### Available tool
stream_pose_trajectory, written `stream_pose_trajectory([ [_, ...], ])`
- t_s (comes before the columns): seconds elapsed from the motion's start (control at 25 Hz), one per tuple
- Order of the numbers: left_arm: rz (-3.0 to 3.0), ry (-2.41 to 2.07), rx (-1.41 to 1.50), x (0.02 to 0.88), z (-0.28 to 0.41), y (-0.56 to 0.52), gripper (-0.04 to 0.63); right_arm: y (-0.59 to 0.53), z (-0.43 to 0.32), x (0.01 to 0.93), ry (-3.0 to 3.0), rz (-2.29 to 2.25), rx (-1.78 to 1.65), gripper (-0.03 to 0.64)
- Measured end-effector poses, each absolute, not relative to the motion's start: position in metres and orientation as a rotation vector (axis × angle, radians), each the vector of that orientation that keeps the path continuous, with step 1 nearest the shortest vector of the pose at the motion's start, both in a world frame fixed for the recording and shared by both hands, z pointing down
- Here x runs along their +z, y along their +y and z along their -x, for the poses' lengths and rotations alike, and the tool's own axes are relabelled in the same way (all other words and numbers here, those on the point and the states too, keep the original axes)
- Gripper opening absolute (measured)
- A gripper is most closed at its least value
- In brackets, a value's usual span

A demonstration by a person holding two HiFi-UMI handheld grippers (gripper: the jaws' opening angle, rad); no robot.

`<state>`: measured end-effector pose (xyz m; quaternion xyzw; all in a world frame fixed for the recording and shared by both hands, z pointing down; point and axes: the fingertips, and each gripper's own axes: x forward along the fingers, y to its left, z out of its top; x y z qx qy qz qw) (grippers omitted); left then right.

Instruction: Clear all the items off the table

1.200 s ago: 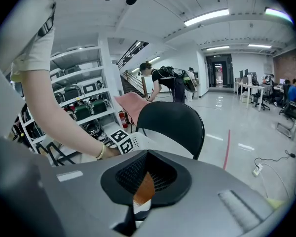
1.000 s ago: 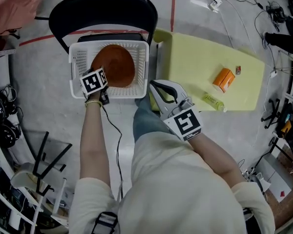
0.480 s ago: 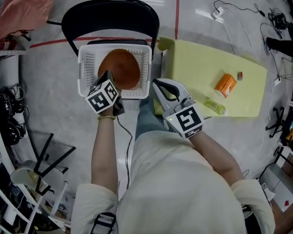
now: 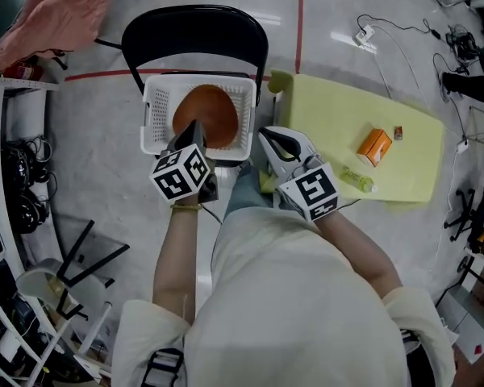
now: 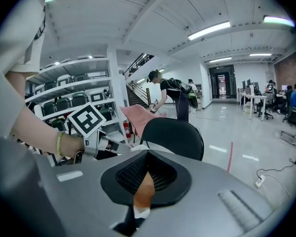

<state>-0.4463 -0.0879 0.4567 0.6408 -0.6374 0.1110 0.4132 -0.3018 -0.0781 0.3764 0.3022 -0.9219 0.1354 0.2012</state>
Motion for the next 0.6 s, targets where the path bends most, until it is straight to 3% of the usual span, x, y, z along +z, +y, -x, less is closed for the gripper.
stream_pose_trajectory([
  [0.6, -1.781, -1.535, 0.353, 0.417, 0.395, -0.069, 0.009, -0.071, 0.271, 0.353, -2.600, -0.927, 0.352, -0.006],
])
